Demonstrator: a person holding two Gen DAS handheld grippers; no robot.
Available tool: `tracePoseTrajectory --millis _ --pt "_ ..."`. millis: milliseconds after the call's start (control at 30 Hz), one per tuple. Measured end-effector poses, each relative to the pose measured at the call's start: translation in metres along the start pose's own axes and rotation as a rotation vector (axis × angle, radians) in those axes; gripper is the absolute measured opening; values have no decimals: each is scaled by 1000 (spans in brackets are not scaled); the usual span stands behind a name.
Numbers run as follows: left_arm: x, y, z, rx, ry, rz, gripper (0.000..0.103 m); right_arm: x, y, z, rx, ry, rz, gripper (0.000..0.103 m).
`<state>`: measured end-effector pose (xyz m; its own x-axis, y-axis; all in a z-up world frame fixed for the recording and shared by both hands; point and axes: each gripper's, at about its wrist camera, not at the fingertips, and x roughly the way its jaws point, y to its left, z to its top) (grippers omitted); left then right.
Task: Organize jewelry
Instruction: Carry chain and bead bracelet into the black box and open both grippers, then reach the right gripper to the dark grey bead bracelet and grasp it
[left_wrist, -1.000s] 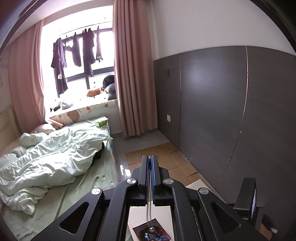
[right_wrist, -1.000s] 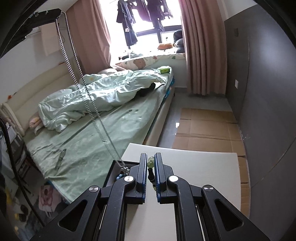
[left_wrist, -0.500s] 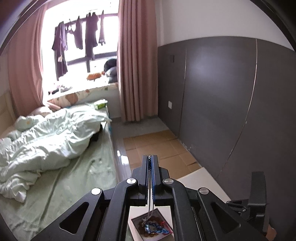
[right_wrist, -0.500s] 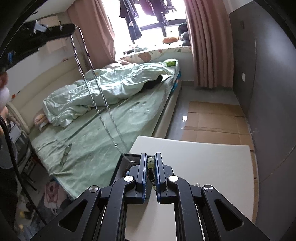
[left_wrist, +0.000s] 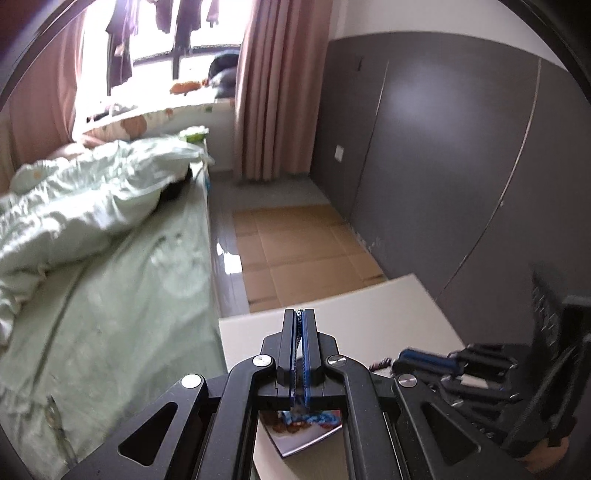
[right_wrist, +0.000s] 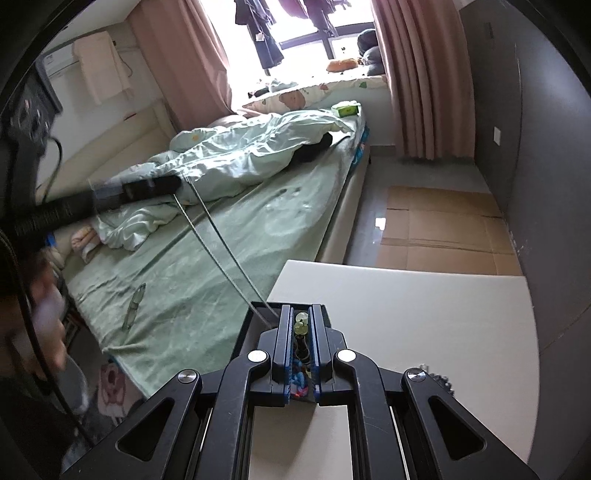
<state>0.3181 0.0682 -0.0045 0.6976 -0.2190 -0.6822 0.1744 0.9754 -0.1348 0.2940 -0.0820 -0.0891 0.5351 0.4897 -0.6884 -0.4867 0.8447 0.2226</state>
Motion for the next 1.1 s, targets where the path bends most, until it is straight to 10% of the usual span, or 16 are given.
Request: tracePoseTrajectory --millis 300,367,433,500,767,867,1100 --pt "48 19 -34 -82 126 -40 4 24 5 -1 17 35 33 9" --pt "54 26 -40 -111 147 -45 14 28 6 -2 21 42 41 9" --pt "54 32 -45 -133 141 -52 56 32 7 -2 26 51 51 9" --pt "47 37 -49 -145 106 -49 69 37 9 -3 28 59 58 9" --pt "40 51 -58 -176 105 -42 69 53 14 1 35 74 66 10" --pt "38 51 -60 -180 104 -42 69 54 12 0 53 87 91 52" --pt "36 32 -62 -156 86 -74 79 30 -10 -12 94 58 59 55"
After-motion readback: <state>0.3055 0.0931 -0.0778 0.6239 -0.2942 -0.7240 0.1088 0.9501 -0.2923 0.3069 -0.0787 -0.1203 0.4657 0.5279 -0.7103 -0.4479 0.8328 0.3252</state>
